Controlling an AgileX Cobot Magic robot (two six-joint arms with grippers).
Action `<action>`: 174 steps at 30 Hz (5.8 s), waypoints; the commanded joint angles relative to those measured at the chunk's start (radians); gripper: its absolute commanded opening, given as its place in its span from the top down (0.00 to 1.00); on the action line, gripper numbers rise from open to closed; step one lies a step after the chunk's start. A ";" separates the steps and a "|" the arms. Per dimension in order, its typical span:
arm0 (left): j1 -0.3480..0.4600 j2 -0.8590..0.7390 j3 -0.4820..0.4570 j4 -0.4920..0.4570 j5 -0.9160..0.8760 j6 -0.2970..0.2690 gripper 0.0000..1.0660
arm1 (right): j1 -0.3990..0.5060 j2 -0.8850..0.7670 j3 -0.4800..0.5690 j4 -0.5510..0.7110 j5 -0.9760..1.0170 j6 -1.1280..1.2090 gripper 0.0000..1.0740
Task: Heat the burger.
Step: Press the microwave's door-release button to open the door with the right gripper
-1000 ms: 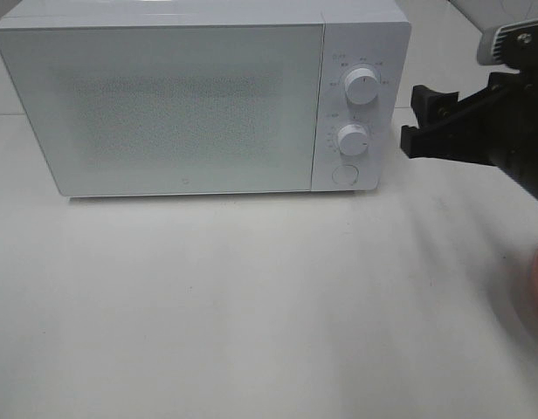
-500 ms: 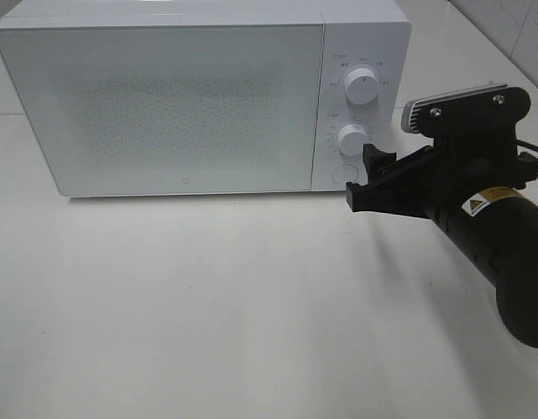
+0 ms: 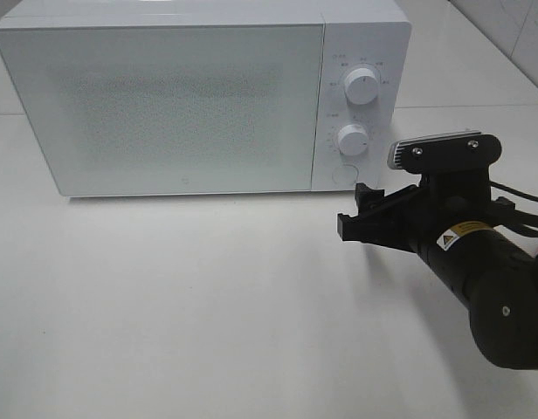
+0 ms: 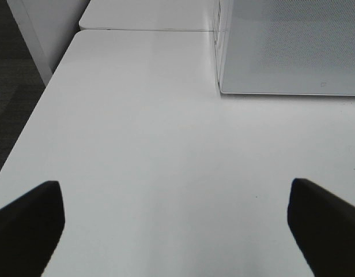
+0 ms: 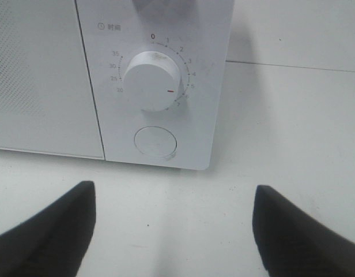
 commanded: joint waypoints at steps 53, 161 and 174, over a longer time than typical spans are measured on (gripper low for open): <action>0.002 -0.023 0.002 -0.008 -0.016 -0.004 0.08 | -0.001 0.122 -0.194 -0.002 0.170 1.594 1.00; 0.002 -0.018 0.002 -0.007 -0.016 -0.004 0.08 | -0.170 0.348 -0.639 -0.028 -0.186 1.470 1.00; 0.002 -0.018 0.002 -0.007 -0.016 -0.004 0.08 | -0.137 0.287 -0.508 -0.048 0.091 1.491 1.00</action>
